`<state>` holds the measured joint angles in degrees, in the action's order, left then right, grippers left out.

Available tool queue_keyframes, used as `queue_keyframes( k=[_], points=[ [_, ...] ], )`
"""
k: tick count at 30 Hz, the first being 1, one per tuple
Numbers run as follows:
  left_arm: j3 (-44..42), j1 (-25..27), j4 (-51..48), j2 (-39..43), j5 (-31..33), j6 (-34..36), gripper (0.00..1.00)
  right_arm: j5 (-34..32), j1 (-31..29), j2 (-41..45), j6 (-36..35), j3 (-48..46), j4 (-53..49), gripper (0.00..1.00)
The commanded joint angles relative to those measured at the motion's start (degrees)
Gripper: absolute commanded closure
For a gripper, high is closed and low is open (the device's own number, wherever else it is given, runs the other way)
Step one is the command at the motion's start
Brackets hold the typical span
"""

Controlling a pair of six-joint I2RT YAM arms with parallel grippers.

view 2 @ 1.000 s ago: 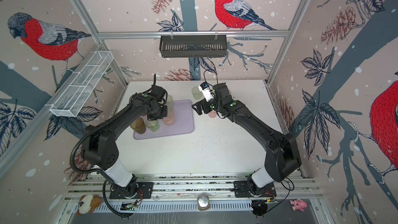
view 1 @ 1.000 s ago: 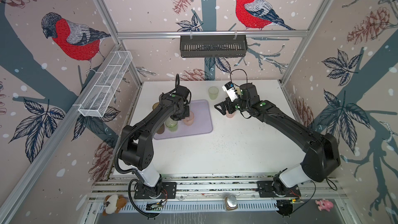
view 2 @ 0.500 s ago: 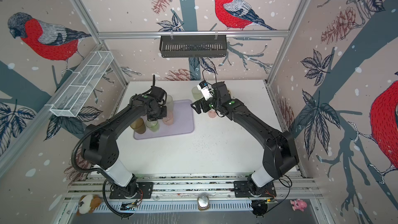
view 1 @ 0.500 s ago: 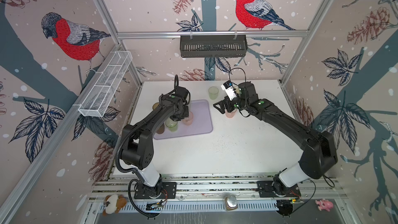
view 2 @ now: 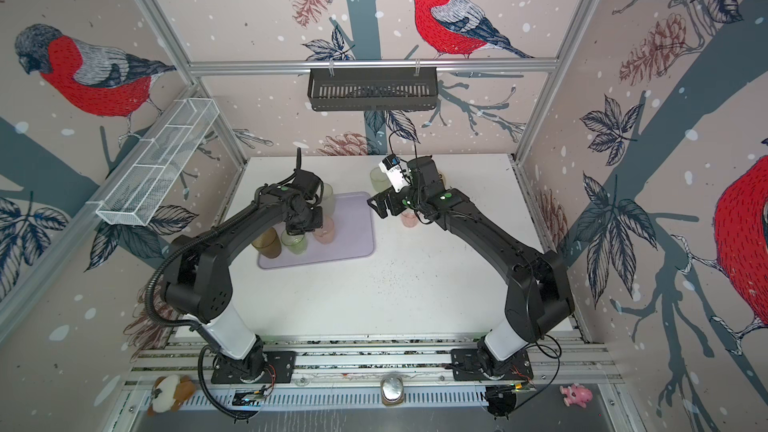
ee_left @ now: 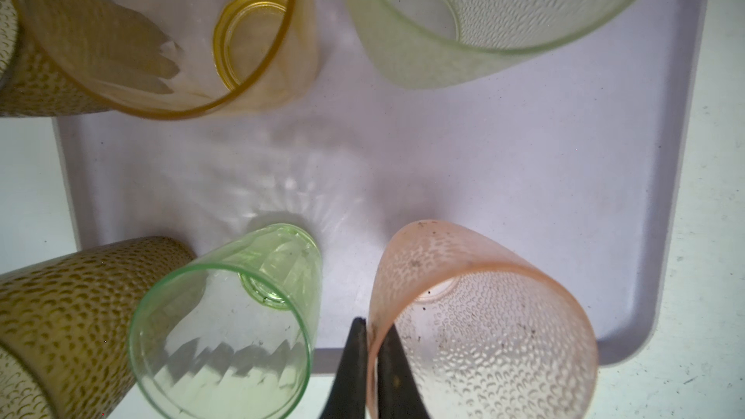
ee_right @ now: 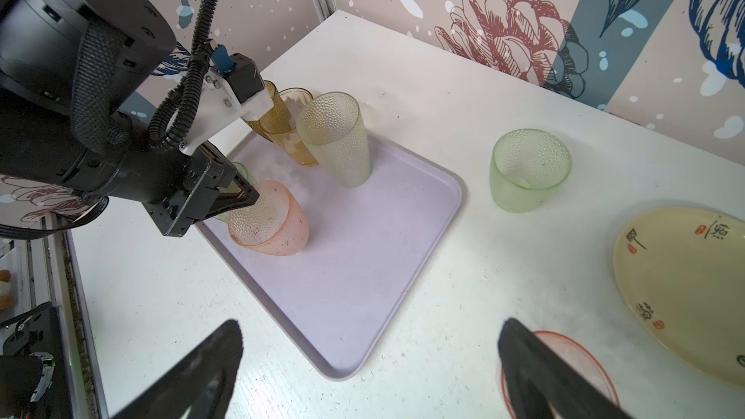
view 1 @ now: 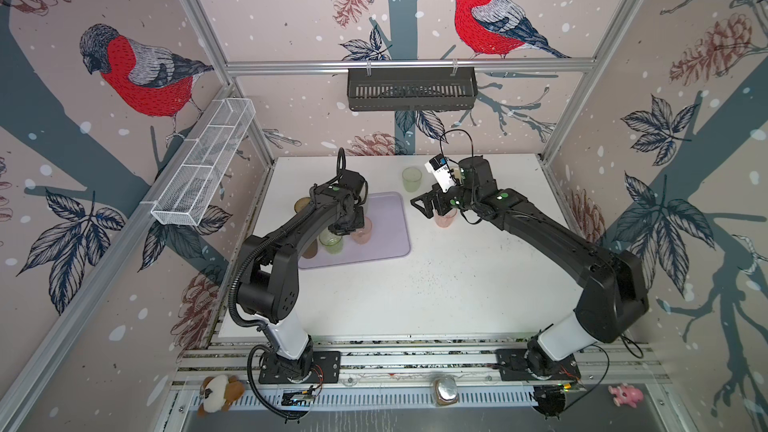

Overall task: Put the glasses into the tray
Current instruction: 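Lower the pink textured cup onto the tray and open the left gripper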

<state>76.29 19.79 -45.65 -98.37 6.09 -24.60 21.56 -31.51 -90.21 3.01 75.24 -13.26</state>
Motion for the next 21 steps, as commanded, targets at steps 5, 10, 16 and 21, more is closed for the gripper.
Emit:
queue_keyframes(
  k=[5, 10, 16, 21],
  points=[
    [-1.61, -0.18, 1.57, 0.28, 0.33, -0.36, 1.00, 0.32, -0.08, -0.28, -0.37, 0.52, 0.47, 0.01],
    [-2.01, -0.16, 1.97, 0.52, 0.59, -0.28, 1.00, 0.50, -0.13, -0.73, -0.28, 0.92, 0.43, 0.00],
    [-3.17, -0.18, 2.67, 0.89, 0.29, -0.32, 1.00, -0.03, -0.18, -0.76, -0.72, 1.84, -0.52, 0.00],
    [-3.92, -0.17, 3.32, 1.16, 0.05, -0.36, 1.00, -0.31, -0.16, -0.15, -0.40, 1.40, -0.59, 0.01]
  ],
)
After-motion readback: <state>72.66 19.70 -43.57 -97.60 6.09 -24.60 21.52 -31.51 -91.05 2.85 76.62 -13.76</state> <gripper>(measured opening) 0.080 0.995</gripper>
